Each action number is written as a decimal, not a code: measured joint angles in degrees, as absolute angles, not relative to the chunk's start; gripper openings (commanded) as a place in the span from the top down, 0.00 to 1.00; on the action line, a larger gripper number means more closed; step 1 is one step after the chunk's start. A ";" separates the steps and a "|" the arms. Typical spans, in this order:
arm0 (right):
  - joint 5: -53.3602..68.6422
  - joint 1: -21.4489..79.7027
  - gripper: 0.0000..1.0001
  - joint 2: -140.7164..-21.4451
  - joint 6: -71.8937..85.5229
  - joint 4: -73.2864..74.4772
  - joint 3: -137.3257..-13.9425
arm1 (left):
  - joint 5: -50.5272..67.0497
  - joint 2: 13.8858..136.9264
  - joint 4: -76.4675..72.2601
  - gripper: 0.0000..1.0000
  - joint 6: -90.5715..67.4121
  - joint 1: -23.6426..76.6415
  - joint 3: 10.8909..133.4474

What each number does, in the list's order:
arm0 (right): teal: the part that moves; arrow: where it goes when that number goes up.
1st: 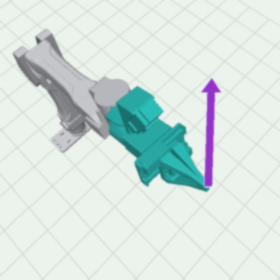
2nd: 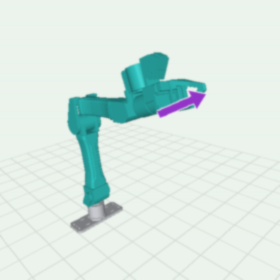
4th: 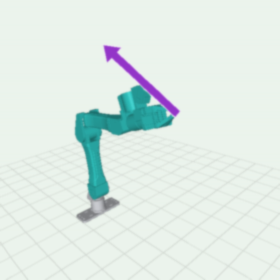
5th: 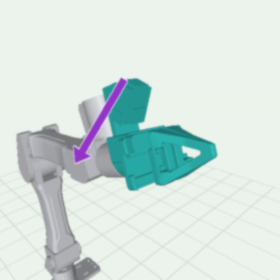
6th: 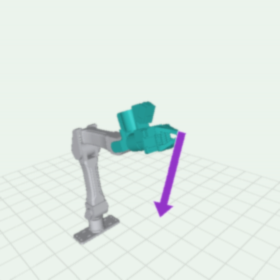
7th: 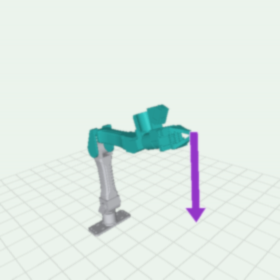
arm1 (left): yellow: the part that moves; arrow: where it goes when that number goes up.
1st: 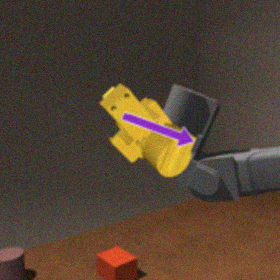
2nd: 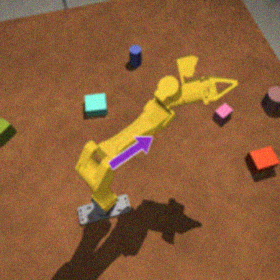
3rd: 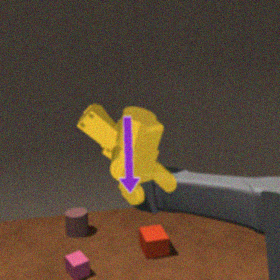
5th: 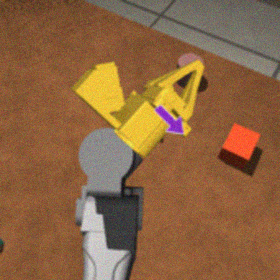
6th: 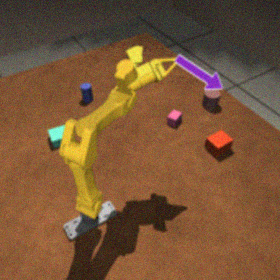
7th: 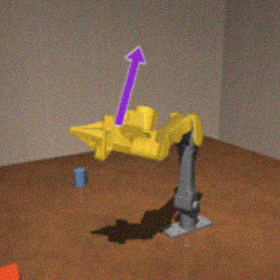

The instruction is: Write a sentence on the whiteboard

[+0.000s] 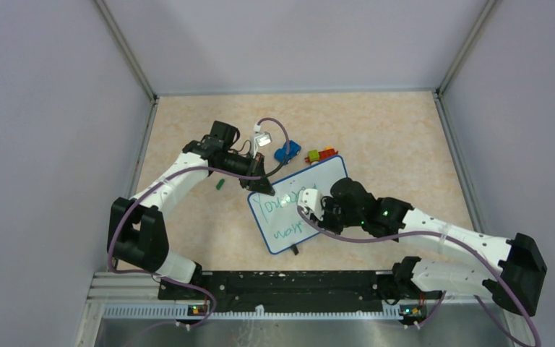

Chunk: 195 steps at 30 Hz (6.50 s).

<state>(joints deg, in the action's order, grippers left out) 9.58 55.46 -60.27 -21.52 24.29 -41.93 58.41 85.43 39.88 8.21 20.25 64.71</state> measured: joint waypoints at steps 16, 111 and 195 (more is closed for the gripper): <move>9.78 55.24 1.00 -58.98 -22.09 26.02 -42.24 | 58.46 85.43 39.88 1.00 8.23 20.25 64.71; 8.86 54.83 1.00 -60.03 -24.23 27.70 -44.71 | 58.74 85.56 39.77 1.00 8.14 20.25 64.71; 3.33 53.67 1.00 -60.01 -23.62 29.93 -43.29 | 59.09 85.67 39.38 1.00 7.66 20.25 64.69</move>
